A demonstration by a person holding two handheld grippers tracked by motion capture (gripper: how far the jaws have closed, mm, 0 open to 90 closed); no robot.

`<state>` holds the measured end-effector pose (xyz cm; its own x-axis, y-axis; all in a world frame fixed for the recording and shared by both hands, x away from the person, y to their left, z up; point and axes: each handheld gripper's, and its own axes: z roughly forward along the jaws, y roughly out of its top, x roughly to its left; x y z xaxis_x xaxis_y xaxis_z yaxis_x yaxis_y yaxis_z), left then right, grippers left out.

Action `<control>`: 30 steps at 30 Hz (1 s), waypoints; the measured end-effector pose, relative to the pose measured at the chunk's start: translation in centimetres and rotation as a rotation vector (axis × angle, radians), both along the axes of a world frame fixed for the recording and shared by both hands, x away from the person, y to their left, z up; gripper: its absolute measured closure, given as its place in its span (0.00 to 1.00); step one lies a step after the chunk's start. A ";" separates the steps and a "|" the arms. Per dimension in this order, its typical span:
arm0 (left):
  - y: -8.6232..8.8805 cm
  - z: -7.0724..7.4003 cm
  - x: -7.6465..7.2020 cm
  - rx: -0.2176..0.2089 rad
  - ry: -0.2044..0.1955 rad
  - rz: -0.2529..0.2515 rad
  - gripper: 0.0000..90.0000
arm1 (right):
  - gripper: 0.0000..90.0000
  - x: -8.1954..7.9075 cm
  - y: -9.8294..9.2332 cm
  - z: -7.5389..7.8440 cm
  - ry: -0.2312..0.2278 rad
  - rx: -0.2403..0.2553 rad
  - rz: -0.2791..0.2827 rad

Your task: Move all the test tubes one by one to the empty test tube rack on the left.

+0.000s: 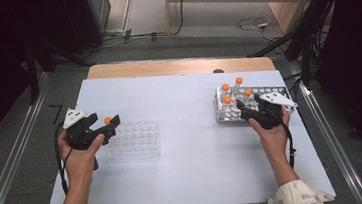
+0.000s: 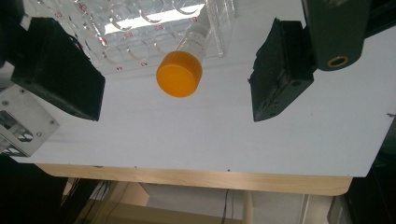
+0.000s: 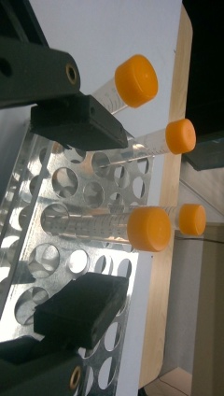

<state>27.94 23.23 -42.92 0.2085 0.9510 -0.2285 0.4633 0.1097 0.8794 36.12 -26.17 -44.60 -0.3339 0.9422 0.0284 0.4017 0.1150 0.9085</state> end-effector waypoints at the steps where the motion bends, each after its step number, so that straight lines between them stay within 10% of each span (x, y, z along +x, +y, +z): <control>1: 0.0 0.0 0.0 -0.003 -0.001 0.000 0.21 | 0.34 0.1 0.0 0.0 -0.003 -0.007 -0.004; 30: -0.4 0.1 0.0 -0.024 0.005 -0.025 0.21 | 0.79 2.0 -0.3 -1.3 -0.013 -0.038 -0.007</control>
<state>27.90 22.81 -42.80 0.2311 0.9396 -0.2525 0.4708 0.1191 0.8742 38.13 -26.46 -45.94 -0.3275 0.9448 -0.0120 0.3908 0.1471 0.9086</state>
